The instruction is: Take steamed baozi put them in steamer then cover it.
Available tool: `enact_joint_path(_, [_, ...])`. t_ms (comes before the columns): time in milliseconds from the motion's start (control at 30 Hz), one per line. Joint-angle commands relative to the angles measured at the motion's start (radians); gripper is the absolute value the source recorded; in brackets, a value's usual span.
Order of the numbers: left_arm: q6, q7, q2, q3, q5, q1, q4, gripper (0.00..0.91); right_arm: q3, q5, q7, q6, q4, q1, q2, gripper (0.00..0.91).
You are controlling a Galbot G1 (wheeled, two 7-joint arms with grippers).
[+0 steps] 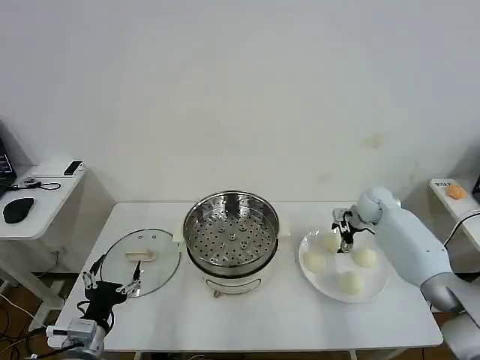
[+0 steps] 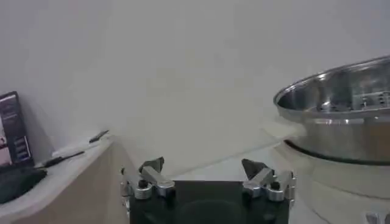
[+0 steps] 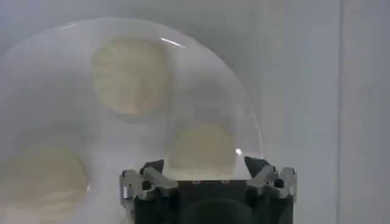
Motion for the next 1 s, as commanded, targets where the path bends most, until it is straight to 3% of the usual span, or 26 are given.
enact_joint_path(33, [-0.001, 0.001, 0.0, 0.001, -0.001, -0.001, 0.004, 0.907, 0.003, -0.019, 0.021, 0.004, -0.024, -0.003, 0.018, 0.907])
enact_joint_path(367, [-0.002, 0.001, 0.003, 0.003, -0.001, -0.001, 0.011, 0.907, 0.001, -0.017, 0.038, -0.001, -0.04, 0.003, 0.028, 0.907])
enact_joint_path(400, [-0.002, 0.002, 0.003, 0.003, -0.001, -0.001, 0.011, 0.907, 0.001, -0.016, 0.039, -0.003, -0.04, 0.003, 0.029, 0.897])
enact_joint_path(433, [-0.002, 0.001, 0.003, 0.003, -0.001, 0.0, 0.013, 0.907, 0.001, -0.016, 0.039, -0.003, -0.039, 0.002, 0.028, 0.796])
enact_joint_path(600, [-0.002, 0.002, 0.001, 0.005, 0.001, 0.002, 0.014, 0.907, 0.001, -0.017, 0.034, -0.003, -0.036, 0.001, 0.023, 0.746])
enact_joint_path(1000, [-0.002, 0.0, 0.0, 0.007, 0.006, 0.001, 0.021, 0.907, 0.009, 0.048, 0.018, -0.021, 0.068, 0.019, -0.052, 0.746])
